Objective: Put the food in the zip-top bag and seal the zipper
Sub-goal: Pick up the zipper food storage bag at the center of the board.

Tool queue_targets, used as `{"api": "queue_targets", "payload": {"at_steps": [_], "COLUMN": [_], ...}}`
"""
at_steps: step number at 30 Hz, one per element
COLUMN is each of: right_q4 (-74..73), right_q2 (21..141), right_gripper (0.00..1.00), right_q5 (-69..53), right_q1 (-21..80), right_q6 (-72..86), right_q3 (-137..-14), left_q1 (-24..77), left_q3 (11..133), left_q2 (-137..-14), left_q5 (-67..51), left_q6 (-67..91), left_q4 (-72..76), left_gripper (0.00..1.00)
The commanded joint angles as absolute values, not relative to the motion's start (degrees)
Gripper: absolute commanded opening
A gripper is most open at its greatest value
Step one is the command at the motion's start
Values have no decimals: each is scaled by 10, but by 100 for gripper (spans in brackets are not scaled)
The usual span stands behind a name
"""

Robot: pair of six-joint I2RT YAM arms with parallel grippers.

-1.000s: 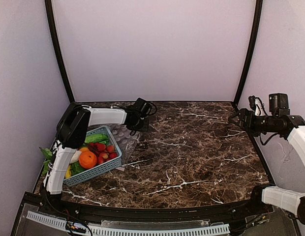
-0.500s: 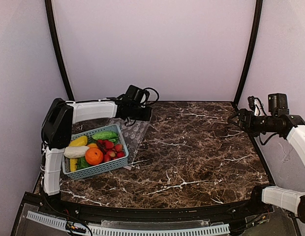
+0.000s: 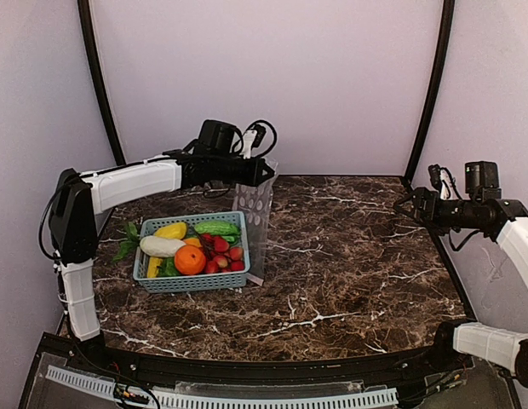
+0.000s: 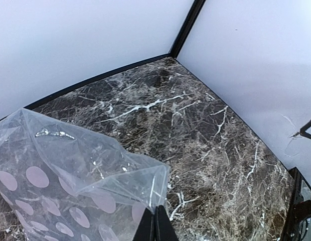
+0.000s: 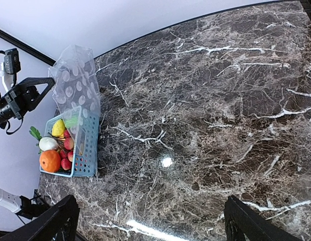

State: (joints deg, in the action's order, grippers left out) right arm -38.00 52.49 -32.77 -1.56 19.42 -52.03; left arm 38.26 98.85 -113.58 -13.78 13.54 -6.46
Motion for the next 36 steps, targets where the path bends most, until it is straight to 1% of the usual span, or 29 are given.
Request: {"api": "queue_targets", "payload": {"at_steps": [1, 8, 11, 13, 16, 18, 25, 31, 36], "right_q4": [-356, -328, -316, -307, -298, -289, -234, -185, -177], "right_q2": [512, 485, 475, 475, 483, 491, 507, 514, 525], "right_gripper": [99, 98, 98, 98, 97, 93, 90, 88, 88], "right_q5": [-351, -427, -438, -432, -401, -374, -290, -220, -157], "right_q1": [-18, -15, -4, 22, 64, 97, 235, 356, 431], "right_q6": [182, 171, 175, 180, 191, 199, 235, 257, 278], "right_q3": [-517, -521, -522, -523, -522, -521, -513, -499, -495], "left_q1": [390, 401, 402, 404, 412, 418, 449, 468, 476], "left_q3": [974, 939, 916, 906, 897, 894, 893, 882, 881], "left_q2": [-1081, -1026, -1000, -984, -961, -950, -916, -899, -895], "left_q5": [-219, -236, -243, -244, -239, -232, -184, -138, -132], "left_q6": [128, 169, 192, 206, 224, 233, 277, 312, 323], "left_q4": [-22, 15, 50, 62, 69, 71, 59, 58, 64], "left_gripper": [1, 1, 1, 1, 1, 1, 1, 1, 1]}}
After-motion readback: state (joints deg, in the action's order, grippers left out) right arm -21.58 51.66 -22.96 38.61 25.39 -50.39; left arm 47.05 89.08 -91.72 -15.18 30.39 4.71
